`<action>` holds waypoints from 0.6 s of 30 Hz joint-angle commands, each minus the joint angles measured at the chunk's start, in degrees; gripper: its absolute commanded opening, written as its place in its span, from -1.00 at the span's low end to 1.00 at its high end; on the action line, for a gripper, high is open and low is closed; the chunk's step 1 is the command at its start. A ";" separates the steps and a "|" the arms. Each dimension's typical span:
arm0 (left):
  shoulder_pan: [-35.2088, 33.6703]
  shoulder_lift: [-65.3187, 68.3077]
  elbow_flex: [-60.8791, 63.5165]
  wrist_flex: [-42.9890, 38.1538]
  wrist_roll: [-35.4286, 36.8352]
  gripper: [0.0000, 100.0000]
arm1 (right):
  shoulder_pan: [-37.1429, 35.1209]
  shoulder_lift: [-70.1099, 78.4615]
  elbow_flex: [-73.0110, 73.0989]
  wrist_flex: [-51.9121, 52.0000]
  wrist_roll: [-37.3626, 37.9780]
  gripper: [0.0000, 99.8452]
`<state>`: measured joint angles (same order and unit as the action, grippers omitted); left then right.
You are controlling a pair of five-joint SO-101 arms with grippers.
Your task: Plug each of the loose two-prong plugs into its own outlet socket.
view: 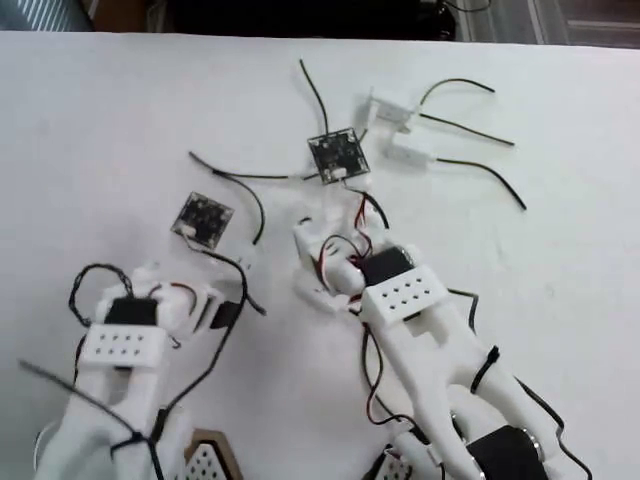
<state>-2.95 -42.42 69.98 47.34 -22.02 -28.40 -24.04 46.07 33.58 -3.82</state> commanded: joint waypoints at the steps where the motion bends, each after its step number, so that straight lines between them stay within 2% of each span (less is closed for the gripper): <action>1: 1.27 10.86 -9.14 -2.11 0.88 -0.33 | 0.57 -2.15 -0.35 -1.01 -0.35 -0.49; 4: 1.27 21.49 -16.70 -2.29 0.97 -0.36 | 0.57 -2.15 -0.35 -1.01 -0.35 -0.49; 9: 1.27 36.00 -28.84 -0.44 0.79 -0.57 | 0.66 -2.15 -0.35 -1.01 -0.35 -0.49; 12: 1.27 39.34 -33.23 1.67 0.79 -0.64 | 0.66 -2.15 -0.26 -1.01 -0.35 -0.49; 18: 1.01 37.76 -34.02 0.18 0.79 -0.65 | 1.89 -2.15 -0.26 -1.10 -0.44 -0.49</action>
<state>-2.24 -3.21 38.77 48.66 -21.76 -28.13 -24.04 46.07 33.58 -3.82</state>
